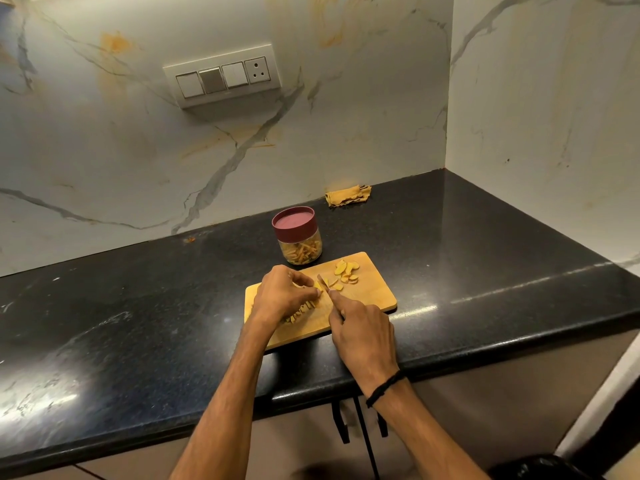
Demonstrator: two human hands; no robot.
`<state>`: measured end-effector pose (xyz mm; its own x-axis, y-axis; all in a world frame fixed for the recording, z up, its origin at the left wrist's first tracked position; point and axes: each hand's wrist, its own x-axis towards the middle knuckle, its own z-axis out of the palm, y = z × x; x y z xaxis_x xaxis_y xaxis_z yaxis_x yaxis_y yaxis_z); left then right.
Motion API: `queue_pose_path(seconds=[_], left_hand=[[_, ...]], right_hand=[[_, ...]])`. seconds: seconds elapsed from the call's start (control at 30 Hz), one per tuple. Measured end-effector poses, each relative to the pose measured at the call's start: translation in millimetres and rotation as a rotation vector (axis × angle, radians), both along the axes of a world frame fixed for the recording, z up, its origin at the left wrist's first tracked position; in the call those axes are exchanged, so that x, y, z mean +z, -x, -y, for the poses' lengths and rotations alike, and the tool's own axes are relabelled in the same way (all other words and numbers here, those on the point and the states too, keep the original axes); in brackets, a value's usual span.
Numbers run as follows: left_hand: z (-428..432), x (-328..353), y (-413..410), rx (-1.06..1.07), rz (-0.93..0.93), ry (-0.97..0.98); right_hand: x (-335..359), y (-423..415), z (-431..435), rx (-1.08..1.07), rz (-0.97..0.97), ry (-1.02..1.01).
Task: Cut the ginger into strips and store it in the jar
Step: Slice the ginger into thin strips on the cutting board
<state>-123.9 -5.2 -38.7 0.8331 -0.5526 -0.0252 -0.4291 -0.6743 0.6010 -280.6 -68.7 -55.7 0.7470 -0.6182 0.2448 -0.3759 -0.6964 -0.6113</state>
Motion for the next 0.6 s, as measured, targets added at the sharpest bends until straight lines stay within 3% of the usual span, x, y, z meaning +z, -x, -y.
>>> queue_pose_path(seconds=[0.6], left_hand=[[-0.7,-0.3,-1.3,-0.008,-0.001,0.009]], right_hand=[[-6.2,-0.6,-1.8,-0.013,-0.036,0.0]])
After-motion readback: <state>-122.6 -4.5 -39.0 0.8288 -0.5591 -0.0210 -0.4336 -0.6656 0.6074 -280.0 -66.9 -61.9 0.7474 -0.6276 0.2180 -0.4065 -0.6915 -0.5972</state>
